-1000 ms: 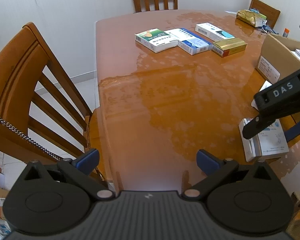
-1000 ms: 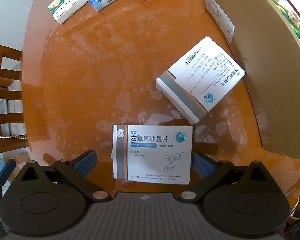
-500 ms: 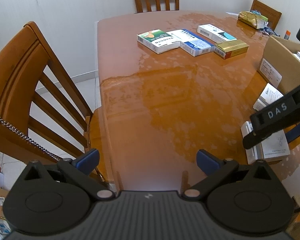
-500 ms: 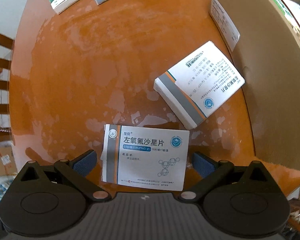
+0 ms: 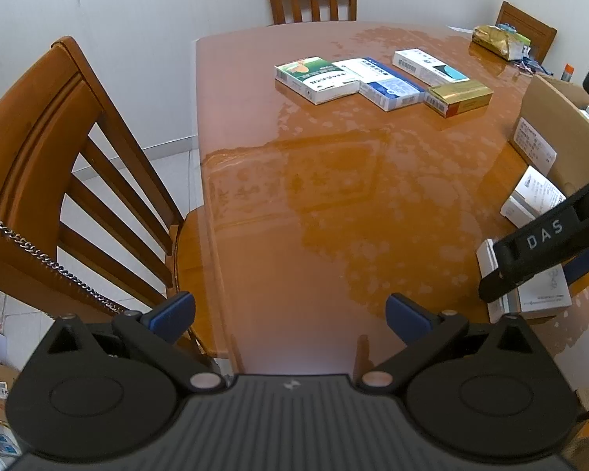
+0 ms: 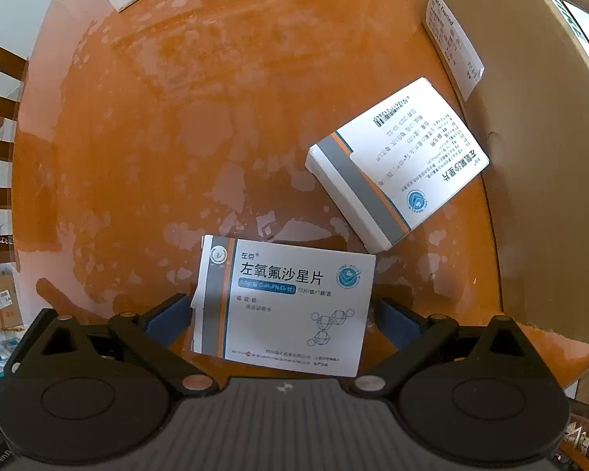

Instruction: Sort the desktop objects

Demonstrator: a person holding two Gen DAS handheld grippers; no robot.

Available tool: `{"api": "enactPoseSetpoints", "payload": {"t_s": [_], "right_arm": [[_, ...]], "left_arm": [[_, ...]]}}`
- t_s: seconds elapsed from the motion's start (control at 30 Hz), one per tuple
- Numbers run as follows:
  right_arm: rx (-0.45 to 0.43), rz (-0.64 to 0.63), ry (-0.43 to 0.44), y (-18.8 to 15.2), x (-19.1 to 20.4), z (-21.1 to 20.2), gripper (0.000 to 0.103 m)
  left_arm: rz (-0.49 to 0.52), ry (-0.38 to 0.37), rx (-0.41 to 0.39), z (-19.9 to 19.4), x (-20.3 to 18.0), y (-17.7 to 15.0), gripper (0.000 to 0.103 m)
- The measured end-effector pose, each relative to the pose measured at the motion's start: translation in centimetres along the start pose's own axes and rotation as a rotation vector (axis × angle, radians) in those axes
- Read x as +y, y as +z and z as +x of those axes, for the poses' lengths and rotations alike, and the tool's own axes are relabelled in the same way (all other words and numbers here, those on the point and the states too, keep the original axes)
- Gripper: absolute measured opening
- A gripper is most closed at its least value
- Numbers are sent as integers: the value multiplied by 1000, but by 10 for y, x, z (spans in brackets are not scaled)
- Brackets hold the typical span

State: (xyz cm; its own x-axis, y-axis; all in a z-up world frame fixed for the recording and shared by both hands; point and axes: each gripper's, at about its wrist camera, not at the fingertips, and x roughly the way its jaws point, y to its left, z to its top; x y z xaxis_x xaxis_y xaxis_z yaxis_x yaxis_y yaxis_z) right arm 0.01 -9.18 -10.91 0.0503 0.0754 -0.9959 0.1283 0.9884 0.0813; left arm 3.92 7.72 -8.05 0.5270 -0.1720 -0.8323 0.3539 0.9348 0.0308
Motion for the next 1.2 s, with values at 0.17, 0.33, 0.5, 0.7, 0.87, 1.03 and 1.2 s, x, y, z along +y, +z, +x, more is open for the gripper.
{"api": "enactPoseSetpoints", "payload": {"t_s": [0.17,0.33,0.5,0.7,0.87,1.03,1.2], "right_arm": [[-6,-39,-32,4,17,7,96],[-13,-56,-49,7,29,13,92],[-8,-69,-47,11,39,21,92],[-6,-79,-27,16,49,27,91],[-17,-99,-16,20,67,32,91],[-23,-117,-5,22,81,34,91],[-26,-126,-5,22,87,41,91]], "left_arm": [[-4,-2,-6,0,1,1,103],[-6,-5,-7,-1,1,0,103],[-5,-5,-10,-2,2,0,103],[-5,-1,-16,-4,2,1,103],[0,-1,-22,-7,1,2,103],[3,-3,-28,-9,-1,3,103],[3,-4,-33,-11,-2,3,103]]}}
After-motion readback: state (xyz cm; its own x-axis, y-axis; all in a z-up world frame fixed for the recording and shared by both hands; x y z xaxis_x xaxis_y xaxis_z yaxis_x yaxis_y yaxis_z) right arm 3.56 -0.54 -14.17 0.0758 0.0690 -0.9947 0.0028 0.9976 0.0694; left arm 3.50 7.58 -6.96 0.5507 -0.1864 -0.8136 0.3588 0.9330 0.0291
